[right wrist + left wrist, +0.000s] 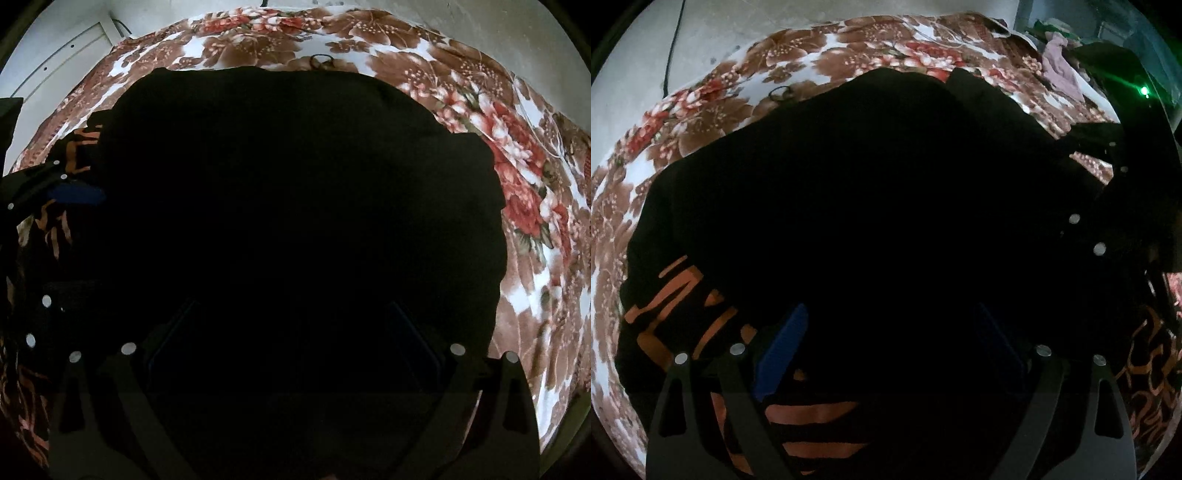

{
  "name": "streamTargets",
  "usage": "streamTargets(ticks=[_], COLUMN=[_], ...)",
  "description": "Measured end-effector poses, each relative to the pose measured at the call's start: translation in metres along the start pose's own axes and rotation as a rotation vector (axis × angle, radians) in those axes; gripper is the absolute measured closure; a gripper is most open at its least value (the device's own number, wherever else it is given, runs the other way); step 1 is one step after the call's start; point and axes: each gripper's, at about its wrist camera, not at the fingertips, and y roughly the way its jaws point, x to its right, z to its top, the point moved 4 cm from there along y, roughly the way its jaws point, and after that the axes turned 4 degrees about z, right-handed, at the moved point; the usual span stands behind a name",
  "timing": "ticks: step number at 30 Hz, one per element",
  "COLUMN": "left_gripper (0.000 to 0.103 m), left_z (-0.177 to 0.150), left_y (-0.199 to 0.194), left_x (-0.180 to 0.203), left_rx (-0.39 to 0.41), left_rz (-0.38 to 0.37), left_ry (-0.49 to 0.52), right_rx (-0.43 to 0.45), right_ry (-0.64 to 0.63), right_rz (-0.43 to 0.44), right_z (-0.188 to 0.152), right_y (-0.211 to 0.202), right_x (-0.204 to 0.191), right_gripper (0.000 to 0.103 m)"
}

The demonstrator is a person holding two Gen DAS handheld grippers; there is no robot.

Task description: Fold large clothes

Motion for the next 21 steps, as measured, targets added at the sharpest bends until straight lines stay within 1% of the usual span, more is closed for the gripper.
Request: streamTargets(ticks=[2,4,6,7,8,9,11,13,14,15,17,20,21], left_gripper=[0.013,0.013,0.013,0.013,0.013,0.013,0.013,0.013,0.013,0.013,0.013,0.013,0.013], left_z=[-0.005,-0.01,-0.015,-0.016,-0.015,-0.013,-0.005,0.001,0.006,0.008,0.009,0.002,-0.002], left_y=[0.002,0.001,-0.004,-0.009,-0.013,-0.023,-0.041,-0.052,-0.054,-0.053,-0.046,-0.025,-0.018], left_x=[-0.005,-0.012,-0.017,-0.019,-0.021,-0.023,-0.026,-0.026,-0.024,-0.022,-0.013,-0.004,-0.002], left_rx=[-0.014,-0.017,-0.024,-0.03,-0.027,-0.008,0.039,0.072,0.084,0.088,0.091,0.053,0.035], left_rz=[0.035,0.041,0.049,0.068,0.078,0.085,0.067,0.049,0.022,0.011,0.014,0.022,0.016], left_ry=[0.01,-0.003,-0.021,-0.027,-0.035,-0.05,-0.099,-0.152,-0.187,-0.197,-0.191,-0.164,-0.161], right_rx=[0.002,0.005,0.005,0.011,0.017,0.022,0.054,0.082,0.094,0.095,0.076,0.03,0.028], right_ry=[0.001,0.006,-0.003,-0.005,0.004,0.014,0.019,0.026,0.033,0.037,0.023,0.027,0.029], right_rz=[-0.016,-0.011,-0.029,-0.04,-0.043,-0.044,-0.059,-0.047,-0.031,-0.021,-0.03,-0.037,-0.037], right_z=[-0.002,-0.005,-0.005,-0.004,-0.002,0.0,0.004,0.009,0.011,0.011,0.011,0.005,0.004], right_y=[0.0,-0.003,-0.008,-0.014,-0.02,-0.025,-0.041,-0.052,-0.055,-0.055,-0.045,-0.027,-0.023], right_x=[0.004,0.008,0.007,0.006,0.006,0.005,-0.003,-0.012,-0.016,-0.019,-0.024,-0.024,-0.023], right_gripper=[0.005,0.005,0.005,0.005,0.005,0.005,0.005,0.005,0.005,0.005,0.005,0.005,0.005])
